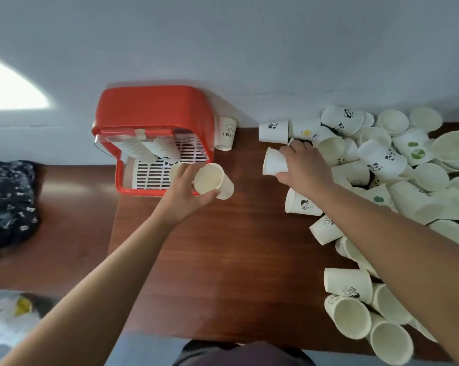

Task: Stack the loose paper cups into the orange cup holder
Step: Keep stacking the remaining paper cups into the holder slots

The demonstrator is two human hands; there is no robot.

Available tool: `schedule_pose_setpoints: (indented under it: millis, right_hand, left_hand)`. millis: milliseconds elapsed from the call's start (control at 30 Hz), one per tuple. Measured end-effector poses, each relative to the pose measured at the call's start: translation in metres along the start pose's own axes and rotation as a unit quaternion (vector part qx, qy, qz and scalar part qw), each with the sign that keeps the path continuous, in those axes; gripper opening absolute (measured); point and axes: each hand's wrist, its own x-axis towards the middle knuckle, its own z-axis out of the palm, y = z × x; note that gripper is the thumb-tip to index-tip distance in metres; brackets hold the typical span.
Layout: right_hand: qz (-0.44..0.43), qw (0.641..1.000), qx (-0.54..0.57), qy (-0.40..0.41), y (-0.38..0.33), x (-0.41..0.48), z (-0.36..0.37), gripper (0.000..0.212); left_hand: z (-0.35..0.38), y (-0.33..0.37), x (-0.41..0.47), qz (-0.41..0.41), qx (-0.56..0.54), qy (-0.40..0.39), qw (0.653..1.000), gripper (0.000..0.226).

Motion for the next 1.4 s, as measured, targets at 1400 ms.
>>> schedule_pose_setpoints:
  millis: [1400]
  right_hand:
    - [0.035,0.853,0.520,-0.021,-0.219,0.036,0.010,0.052]
  left_hand:
    - [-0.085,-0.082,0.019,-0.074,-0.274,-0.012,0.959,0.053]
